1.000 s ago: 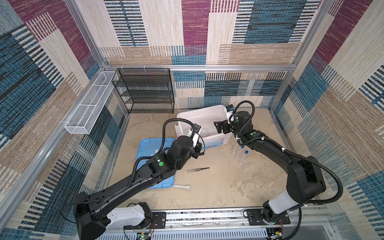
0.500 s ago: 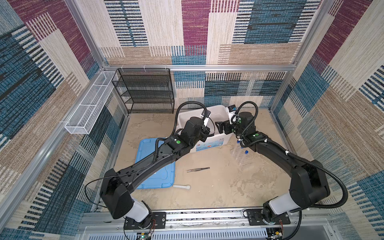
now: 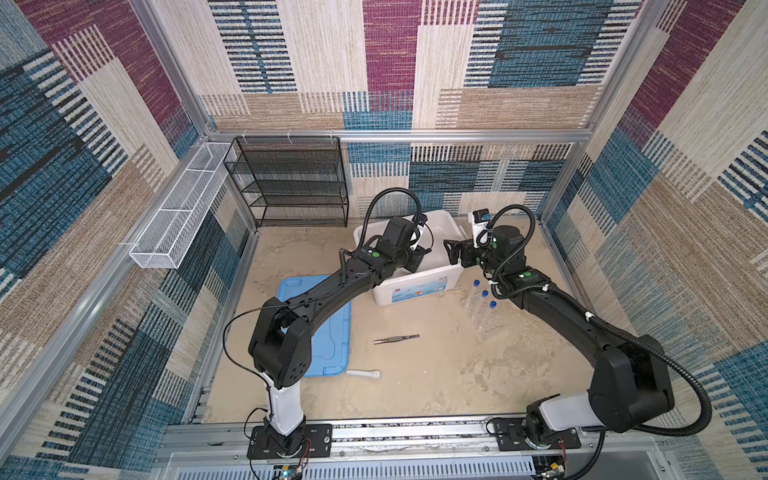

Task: Organize the chemistry lab equipment
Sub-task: 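Lower the beaker into the bin and open the left gripper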

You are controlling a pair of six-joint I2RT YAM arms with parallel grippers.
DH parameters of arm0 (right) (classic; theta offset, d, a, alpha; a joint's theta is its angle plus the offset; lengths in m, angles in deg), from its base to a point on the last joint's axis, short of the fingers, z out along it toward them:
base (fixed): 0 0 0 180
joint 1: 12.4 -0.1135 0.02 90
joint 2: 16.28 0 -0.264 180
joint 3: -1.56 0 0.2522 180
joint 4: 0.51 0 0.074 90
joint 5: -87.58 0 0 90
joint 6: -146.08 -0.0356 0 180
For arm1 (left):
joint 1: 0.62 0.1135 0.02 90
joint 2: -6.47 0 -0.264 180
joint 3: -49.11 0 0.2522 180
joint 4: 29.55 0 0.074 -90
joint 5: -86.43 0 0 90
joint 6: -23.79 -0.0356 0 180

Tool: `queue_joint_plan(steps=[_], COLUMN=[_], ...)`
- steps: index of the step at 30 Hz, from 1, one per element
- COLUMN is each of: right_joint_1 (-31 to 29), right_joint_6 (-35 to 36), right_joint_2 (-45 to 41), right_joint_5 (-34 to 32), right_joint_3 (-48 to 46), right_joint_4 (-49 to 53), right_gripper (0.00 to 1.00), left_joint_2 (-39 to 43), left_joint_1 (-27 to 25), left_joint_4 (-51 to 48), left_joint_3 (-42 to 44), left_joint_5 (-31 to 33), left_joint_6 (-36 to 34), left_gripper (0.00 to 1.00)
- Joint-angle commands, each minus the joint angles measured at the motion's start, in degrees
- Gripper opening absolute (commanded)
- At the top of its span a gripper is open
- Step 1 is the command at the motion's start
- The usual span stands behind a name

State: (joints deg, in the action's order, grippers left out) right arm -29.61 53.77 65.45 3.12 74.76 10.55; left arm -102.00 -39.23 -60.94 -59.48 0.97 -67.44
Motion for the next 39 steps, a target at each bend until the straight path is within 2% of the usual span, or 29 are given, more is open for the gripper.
queue_joint_plan(steps=[1,6,21,39], right_joint_1=[0.3,0.44,0.71,0.89], right_joint_6=[-0.48,-0.51,-0.73,-0.81], right_joint_2=[-0.48,-0.26,0.0,0.18], right_joint_5=[0.35,0.73,1.14,1.27], right_joint_3=[-0.21,-0.12,-0.11,-0.13], right_joint_4=[-2.22,-2.2,-2.05,-1.8], right_gripper=[0.99,0.99,0.99,0.99], left_joint_2=[-3.68,-8.77,-16.87,-20.45], left_joint_1=[0.07,0.51,1.86,2.4], left_joint_4=[-4.8,-8.11,-13.69,-17.17], left_joint_3=[-4.29,-8.59,-15.03,-17.13], left_joint_5=[-2.7,-3.21,-4.13,-7.0], left_joint_6=[-0.5,-1.31,-3.96,-2.91], left_gripper=[0.0,0.0,0.0,0.0])
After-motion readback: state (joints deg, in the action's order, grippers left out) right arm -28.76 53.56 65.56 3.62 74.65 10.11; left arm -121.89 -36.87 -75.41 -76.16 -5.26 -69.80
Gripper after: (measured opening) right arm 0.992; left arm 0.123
